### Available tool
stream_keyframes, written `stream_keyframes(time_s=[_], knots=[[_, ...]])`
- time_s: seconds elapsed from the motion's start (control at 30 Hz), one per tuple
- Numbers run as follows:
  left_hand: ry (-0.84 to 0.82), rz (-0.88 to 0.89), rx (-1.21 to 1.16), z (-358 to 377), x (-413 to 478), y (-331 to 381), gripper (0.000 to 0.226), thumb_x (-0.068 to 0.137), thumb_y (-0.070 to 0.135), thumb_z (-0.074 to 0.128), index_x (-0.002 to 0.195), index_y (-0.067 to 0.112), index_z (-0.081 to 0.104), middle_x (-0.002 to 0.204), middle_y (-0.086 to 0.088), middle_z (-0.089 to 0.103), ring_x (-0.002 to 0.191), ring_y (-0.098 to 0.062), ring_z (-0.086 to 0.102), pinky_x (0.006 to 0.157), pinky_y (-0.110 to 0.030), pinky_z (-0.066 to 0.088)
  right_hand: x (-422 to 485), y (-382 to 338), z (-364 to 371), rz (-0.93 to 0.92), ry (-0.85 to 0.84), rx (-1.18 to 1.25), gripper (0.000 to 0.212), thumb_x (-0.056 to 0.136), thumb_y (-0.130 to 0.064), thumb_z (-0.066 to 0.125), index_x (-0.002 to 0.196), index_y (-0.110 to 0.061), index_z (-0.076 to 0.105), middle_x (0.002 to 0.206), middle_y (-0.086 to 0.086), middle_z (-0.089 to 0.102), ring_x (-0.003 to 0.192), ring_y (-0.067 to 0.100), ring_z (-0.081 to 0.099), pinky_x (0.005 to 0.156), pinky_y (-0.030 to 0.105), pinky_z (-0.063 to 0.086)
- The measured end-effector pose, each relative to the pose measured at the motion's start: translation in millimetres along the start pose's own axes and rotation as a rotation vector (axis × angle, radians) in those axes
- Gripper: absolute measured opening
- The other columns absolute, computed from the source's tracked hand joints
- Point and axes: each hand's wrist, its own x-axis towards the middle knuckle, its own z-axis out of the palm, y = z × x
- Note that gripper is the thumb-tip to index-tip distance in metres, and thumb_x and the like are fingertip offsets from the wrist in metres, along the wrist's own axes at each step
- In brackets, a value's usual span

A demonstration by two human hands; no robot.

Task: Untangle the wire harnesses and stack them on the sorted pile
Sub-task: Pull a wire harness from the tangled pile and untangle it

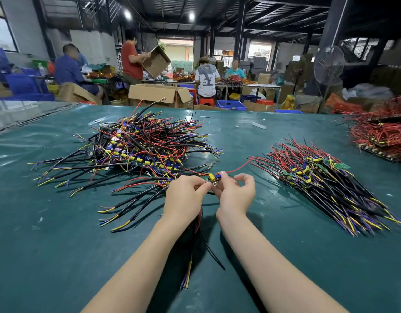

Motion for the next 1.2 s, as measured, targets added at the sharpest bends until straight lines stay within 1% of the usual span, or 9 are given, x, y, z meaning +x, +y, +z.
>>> stream_keyframes(time_s=[0.07, 0.17, 0.27, 0.43, 0.57, 0.8, 0.93, 1.07, 1.2], knots=[[0.026, 0.014, 0.014, 1, -1, 0, 0.025, 0.089, 0.024, 0.057, 0.070, 0.012, 0.070, 0.051, 0.003, 0.050, 0.060, -0.022, 0.047, 0.057, -0.031, 0.027, -1, 0, -1, -0.029, -0.027, -0.037, 0.028, 0.086, 0.008, 0.055, 0.072, -0.012, 0.041, 0.062, 0.010, 0.056, 0.046, 0.012, 0.058, 0.047, 0.022, 0.053], [0.050, 0.012, 0.013, 1, -1, -2, 0.035, 0.092, 0.023, 0.053, 0.058, 0.013, 0.057, 0.048, 0.004, 0.048, 0.058, -0.022, 0.048, 0.057, -0.031, 0.025, -3, 2, -2, 0.084, -0.107, -0.035, 0.022, 0.090, 0.000, 0.054, 0.069, -0.007, 0.050, 0.057, 0.006, 0.060, 0.044, 0.008, 0.060, 0.048, 0.020, 0.053], [-0.050, 0.010, 0.030, -1, 2, -3, 0.035, 0.093, 0.023, 0.051, 0.060, 0.014, 0.057, 0.049, 0.006, 0.048, 0.054, -0.016, 0.046, 0.057, -0.031, 0.028, -3, 2, -2, 0.192, -0.237, -0.074, 0.028, 0.093, -0.009, 0.052, 0.065, -0.008, 0.055, 0.048, -0.003, 0.058, 0.043, 0.008, 0.057, 0.044, 0.018, 0.050], [-0.194, -0.014, 0.061, -6, 6, -6, 0.035, 0.093, 0.024, 0.050, 0.059, 0.019, 0.054, 0.049, 0.007, 0.048, 0.046, -0.003, 0.040, 0.048, -0.016, 0.030, 6, -11, -6, 0.342, -0.298, -0.171, 0.020, 0.090, -0.006, 0.055, 0.069, -0.006, 0.057, 0.058, 0.006, 0.058, 0.042, 0.012, 0.058, 0.043, 0.020, 0.050], [-0.222, 0.009, 0.094, -7, 6, -8, 0.036, 0.094, 0.021, 0.047, 0.058, 0.015, 0.046, 0.056, 0.001, 0.048, 0.058, -0.017, 0.042, 0.058, -0.031, 0.028, 9, -15, -9, 0.418, -0.330, -0.215, 0.016, 0.089, -0.006, 0.055, 0.073, -0.004, 0.057, 0.060, 0.011, 0.057, 0.041, 0.015, 0.061, 0.043, 0.024, 0.053], [-0.248, 0.044, 0.052, -12, 5, -9, 0.025, 0.090, 0.019, 0.054, 0.066, 0.015, 0.061, 0.051, 0.005, 0.047, 0.048, -0.006, 0.039, 0.050, -0.017, 0.029, 14, -17, -11, 0.372, -0.385, -0.249, 0.024, 0.092, -0.006, 0.050, 0.071, -0.008, 0.060, 0.061, 0.004, 0.060, 0.057, 0.016, 0.055, 0.045, 0.018, 0.050], [-0.287, 0.026, 0.097, -11, 5, -5, 0.023, 0.086, 0.017, 0.056, 0.063, 0.019, 0.060, 0.049, 0.007, 0.046, 0.046, -0.004, 0.040, 0.046, -0.014, 0.030, 19, -26, -14, 0.417, -0.420, -0.344, 0.027, 0.093, -0.004, 0.047, 0.067, -0.008, 0.054, 0.046, -0.001, 0.059, 0.036, 0.008, 0.053, 0.038, 0.014, 0.043], [-0.378, -0.295, -0.310, -10, 5, 3, 0.020, 0.087, 0.006, 0.051, 0.071, 0.013, 0.061, 0.062, -0.003, 0.056, 0.043, -0.007, 0.051, 0.042, -0.017, 0.042, 23, -30, -17, 0.410, -0.470, -0.292, 0.023, 0.091, -0.003, 0.050, 0.069, -0.006, 0.057, 0.048, 0.000, 0.061, 0.038, 0.009, 0.056, 0.042, 0.015, 0.048], [-0.419, -0.324, -0.473, -12, 5, 4, 0.014, 0.093, 0.015, 0.052, 0.082, 0.014, 0.061, 0.067, -0.001, 0.057, 0.042, -0.002, 0.051, 0.040, -0.016, 0.041, 15, -20, -12, 0.322, -0.584, -0.370, 0.023, 0.090, -0.002, 0.050, 0.069, -0.006, 0.058, 0.050, -0.001, 0.061, 0.040, 0.008, 0.055, 0.044, 0.016, 0.045]])
